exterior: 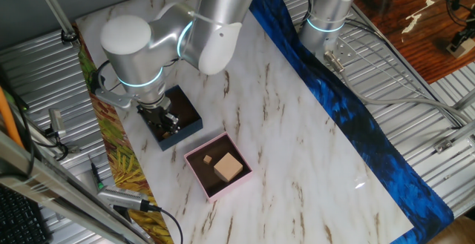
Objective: Move an object from one box to another
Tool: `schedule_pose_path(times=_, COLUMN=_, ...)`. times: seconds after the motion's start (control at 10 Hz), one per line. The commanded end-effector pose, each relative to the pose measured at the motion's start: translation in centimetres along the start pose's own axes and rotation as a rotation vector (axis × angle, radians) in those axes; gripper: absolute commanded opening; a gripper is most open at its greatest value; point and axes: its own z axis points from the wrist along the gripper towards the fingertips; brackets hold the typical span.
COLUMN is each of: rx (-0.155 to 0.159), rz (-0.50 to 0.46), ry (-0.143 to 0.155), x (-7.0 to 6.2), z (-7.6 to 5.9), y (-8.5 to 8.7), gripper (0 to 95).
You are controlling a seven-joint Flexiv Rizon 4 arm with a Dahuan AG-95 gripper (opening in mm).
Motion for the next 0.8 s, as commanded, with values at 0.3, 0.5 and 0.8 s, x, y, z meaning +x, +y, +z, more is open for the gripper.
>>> schedule_pose_path(times=0.3, rx=-0.048, rz=-0.03, ry=-0.037, x=-0.29, z=0.27, y=0.09, gripper=38.0)
schedule_pose_path(times=0.5, rx=-0.072, rz=-0.041, ry=-0.052, x=-0.2, z=0.3, y=0.16, gripper=38.0)
schedule_pose_path(times=0.8, rx=-0.071, rz=-0.028, ry=-0.051, x=0.14, z=0.22, y=0.79, gripper=38.0)
